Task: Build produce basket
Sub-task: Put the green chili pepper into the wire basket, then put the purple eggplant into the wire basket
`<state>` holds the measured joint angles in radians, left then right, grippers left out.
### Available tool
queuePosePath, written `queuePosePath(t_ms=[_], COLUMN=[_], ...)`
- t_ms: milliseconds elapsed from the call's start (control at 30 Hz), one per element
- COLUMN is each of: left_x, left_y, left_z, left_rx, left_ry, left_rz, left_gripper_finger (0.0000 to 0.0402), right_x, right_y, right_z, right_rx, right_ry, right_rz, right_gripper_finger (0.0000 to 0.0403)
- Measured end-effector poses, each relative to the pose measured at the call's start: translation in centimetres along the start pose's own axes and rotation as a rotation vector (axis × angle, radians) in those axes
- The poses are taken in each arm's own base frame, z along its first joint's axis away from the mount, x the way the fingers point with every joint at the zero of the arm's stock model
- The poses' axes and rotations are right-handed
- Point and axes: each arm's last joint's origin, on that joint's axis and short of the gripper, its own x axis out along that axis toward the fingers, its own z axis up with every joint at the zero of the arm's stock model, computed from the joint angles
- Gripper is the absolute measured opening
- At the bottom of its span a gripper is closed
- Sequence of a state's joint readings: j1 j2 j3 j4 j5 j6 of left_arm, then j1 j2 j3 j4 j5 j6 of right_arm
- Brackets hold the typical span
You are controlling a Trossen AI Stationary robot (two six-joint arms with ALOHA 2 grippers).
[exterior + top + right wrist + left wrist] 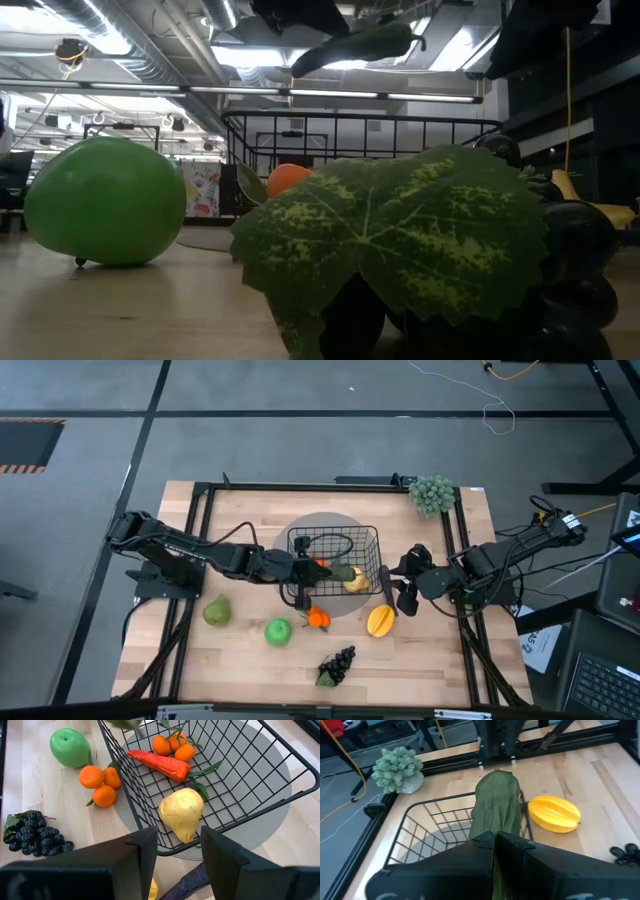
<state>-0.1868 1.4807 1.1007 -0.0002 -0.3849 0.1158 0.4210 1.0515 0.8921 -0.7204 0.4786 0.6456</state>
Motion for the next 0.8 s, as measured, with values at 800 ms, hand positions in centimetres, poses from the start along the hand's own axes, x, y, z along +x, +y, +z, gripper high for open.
queuePosePath(t_ms=[800], left_x=[0.37], left_y=[0.94], left_z=[-0.27], left_rx=[-0.068], left_ry=[0.015], left_rz=[0.027], left_gripper_finger=[0.0070], right_x=[0.00], right_y=[-0.01], right_z=[0.00], right_rx=[-0.001], right_ry=[0.000], right_rz=[-0.001], right_gripper_finger=[0.0139])
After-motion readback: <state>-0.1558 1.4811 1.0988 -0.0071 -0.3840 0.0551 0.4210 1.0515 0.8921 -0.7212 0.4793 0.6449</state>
